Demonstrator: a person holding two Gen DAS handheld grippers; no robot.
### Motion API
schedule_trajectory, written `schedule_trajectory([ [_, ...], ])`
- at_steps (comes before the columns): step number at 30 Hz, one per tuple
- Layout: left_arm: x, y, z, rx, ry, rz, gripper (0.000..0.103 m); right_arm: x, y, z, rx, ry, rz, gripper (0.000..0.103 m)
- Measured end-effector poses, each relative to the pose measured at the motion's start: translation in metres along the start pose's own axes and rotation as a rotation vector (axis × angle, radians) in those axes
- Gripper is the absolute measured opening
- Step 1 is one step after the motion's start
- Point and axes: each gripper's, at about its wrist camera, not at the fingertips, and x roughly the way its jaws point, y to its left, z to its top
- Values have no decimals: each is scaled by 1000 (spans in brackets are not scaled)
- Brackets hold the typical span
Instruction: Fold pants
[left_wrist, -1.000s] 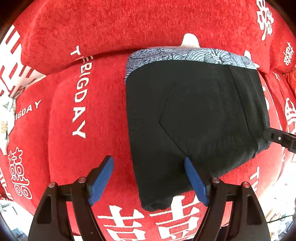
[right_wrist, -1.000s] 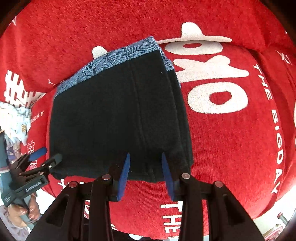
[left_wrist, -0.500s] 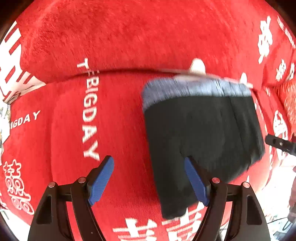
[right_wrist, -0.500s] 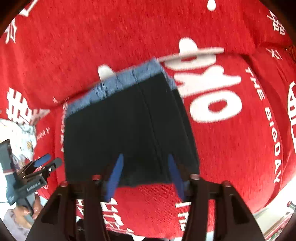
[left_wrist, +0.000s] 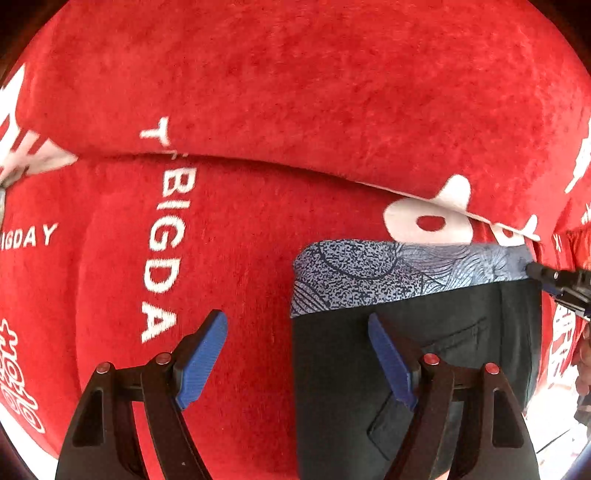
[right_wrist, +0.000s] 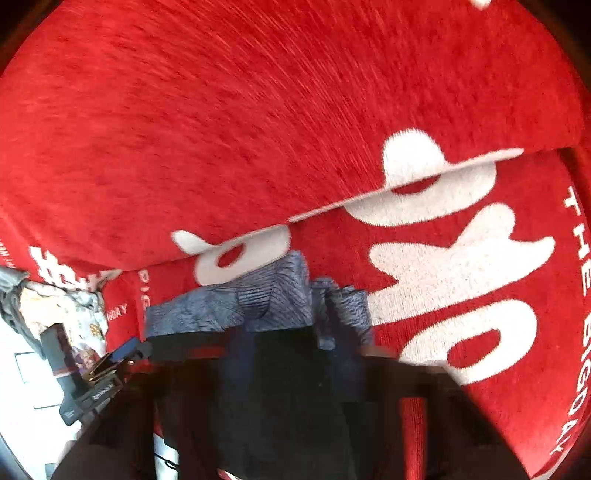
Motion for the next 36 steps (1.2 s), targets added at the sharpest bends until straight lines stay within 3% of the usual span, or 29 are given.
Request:
schedule_trajectory([
  [2,1,5,-1,-19,-3,20,102,-2,4,1,-60,5,-15,20],
  [4,8,8,-4,-33,16,11,102,0,3,-2,-90,12,-54,20],
  [10,7,3,-2,-18,26,48,102,9,-9,6,-4,-2,-13,21],
  [15,6,5,-3,-8,60,27,102,-15,-14,-13,23,-20,12,32],
  [19,2,13,-10,-24,77,2,102,-27,-26,-39,46,-4,10,59],
  [22,2,14,-19,-29,90,-12,102,-30,-35,-57,76,9,25,64],
  [26,2,17,-28,-43,108,-29,102,-24,-39,-77,87,32,31,79],
  [32,10,15,-40,-57,177,-173,102,-13,-37,-84,38,66,29,83],
  [36,20,-1,-49,-31,206,-225,102,-8,-39,-82,23,86,36,84],
])
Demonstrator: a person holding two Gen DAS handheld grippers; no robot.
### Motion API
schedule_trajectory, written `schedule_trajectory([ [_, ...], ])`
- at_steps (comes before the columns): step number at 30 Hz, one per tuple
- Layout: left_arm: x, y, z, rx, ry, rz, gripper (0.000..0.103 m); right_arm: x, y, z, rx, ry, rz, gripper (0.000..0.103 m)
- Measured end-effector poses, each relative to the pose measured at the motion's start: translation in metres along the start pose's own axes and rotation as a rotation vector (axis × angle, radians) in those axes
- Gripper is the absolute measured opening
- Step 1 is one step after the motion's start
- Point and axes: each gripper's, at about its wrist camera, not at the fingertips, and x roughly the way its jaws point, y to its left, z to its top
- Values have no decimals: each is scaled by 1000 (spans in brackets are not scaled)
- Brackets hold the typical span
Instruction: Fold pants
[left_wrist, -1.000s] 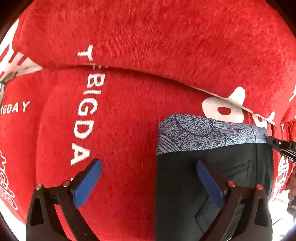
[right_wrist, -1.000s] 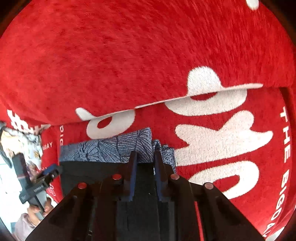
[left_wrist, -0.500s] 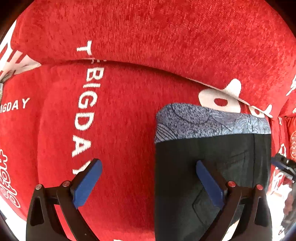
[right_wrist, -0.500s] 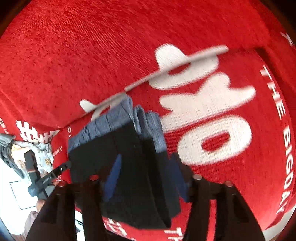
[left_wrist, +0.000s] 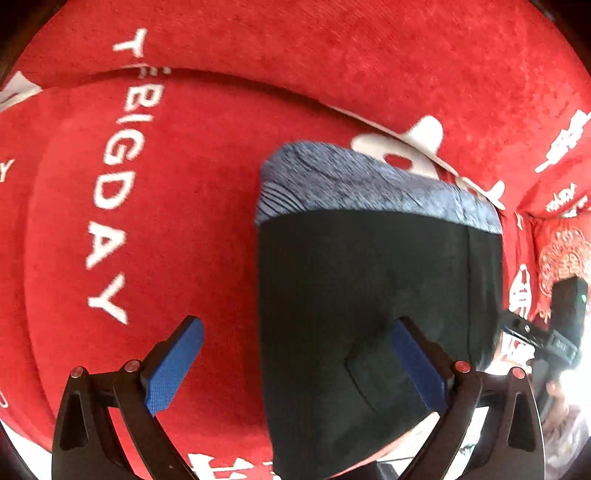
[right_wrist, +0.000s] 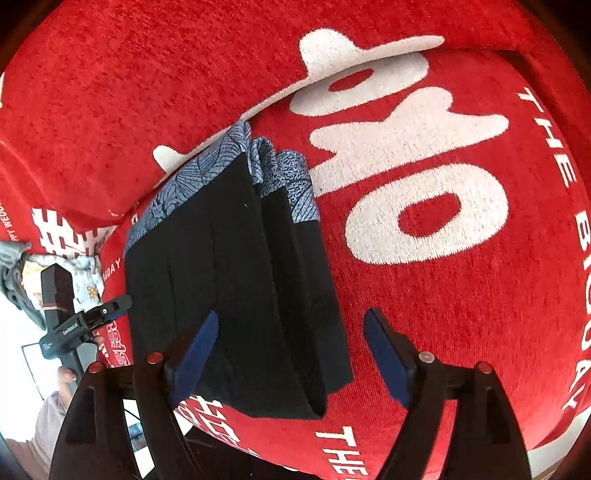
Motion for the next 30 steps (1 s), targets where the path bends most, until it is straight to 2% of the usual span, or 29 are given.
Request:
schedule_trajectory([
  [4,6,-9,0,10,18,-47,102,4,-8,2,17,23,44,83],
  [15,37,-35,15,69,45,-86,102,29,-27,33,2,93,222,84],
  [18,45,-35,18,56,45,-97,102,39,-29,42,-18,116,312,84],
  [20,48,-32,19,29,38,-114,102,44,-29,46,-34,127,341,84],
  [24,43,-28,16,24,15,-105,102,49,-27,49,-41,138,355,83],
  [26,42,-27,15,13,1,-97,103,43,-34,50,-25,139,346,79],
  [27,46,-31,15,4,-7,-94,103,41,-38,49,-22,138,342,71],
  [28,46,-32,15,-5,-17,-91,102,40,-40,48,-19,138,338,69],
  [30,42,-36,11,-15,-48,-93,91,35,-37,47,-26,132,341,57],
])
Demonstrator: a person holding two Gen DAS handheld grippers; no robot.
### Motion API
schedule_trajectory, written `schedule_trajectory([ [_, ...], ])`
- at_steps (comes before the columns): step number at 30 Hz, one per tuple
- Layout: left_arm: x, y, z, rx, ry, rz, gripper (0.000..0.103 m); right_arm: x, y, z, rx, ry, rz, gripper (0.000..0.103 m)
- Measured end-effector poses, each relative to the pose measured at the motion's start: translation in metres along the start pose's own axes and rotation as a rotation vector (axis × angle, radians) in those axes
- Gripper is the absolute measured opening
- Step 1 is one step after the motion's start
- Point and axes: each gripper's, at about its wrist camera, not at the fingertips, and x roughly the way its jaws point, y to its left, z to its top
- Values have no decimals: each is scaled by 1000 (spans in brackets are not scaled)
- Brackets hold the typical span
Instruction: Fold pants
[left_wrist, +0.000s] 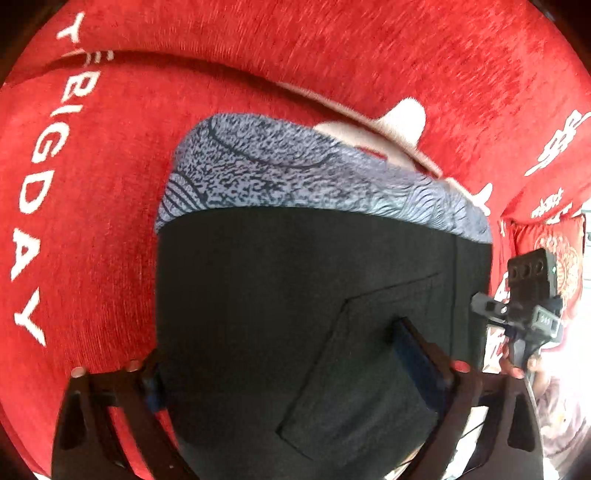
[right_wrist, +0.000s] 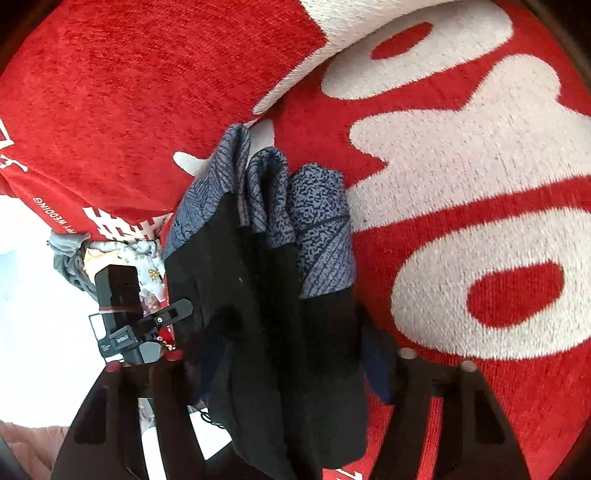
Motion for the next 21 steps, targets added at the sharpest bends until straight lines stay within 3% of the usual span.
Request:
schedule_trajectory([
  [3,-8,-11,-7,33,-45,25,77,-3,10,-3,-16,-13,-5,48],
  [6,-22,-14,-13,52,-66,10,67,-10,19,-10,-14,-35,13,46],
  [13,-63,-12,-35,107,-80,-10,66,-25,52,-42,-6,-75,60,44],
  [21,-103,13,-75,99,-109,27,66,-1,89,-94,-38,-46,77,44],
])
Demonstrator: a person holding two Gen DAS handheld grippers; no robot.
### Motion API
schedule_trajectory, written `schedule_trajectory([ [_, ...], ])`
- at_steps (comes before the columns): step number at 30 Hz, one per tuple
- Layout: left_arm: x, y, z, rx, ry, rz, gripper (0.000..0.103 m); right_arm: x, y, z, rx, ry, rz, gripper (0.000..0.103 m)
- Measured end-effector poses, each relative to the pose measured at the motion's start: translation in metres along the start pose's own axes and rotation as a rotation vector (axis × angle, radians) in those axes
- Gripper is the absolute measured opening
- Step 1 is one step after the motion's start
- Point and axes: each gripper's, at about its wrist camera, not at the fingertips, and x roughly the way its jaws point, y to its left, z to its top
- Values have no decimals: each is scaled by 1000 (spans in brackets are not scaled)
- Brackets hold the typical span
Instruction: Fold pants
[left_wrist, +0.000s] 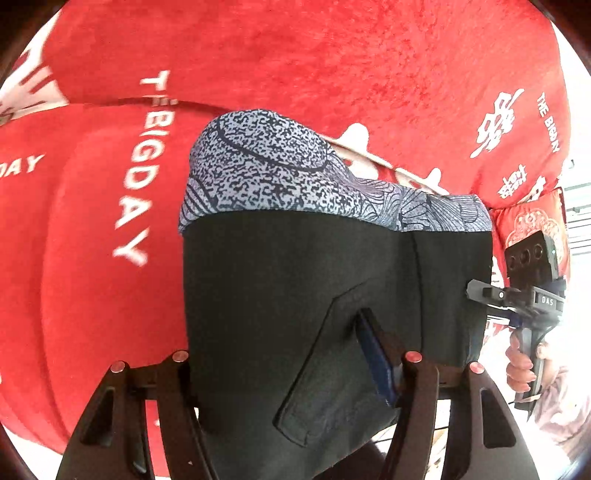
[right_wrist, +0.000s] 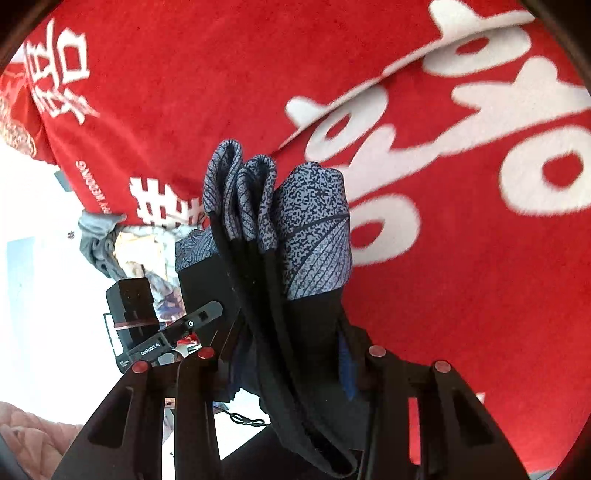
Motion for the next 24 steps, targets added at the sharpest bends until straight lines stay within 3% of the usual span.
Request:
schedule_trajectory([
  [7,18,42,-32,-24,34,91,67,53,-3,-22,9,50,-63,44],
  [8,25,51,-35,-35,45,114,70,61,-7,-24,-6,59,-105,44],
  [9,30,56,-37,-43,40,121,80,66,-10,-25,-29,51,-166,45],
  [12,35,69,-35,-73,17,123,96,69,-22,-22,-17,31,-214,55],
  [16,34,71,-34,-81,24,118,96,67,-17,-24,-34,23,-275,62],
  [24,13,45,-51,19,64,269,96,44,-5,-46,21,-15,-358,70],
])
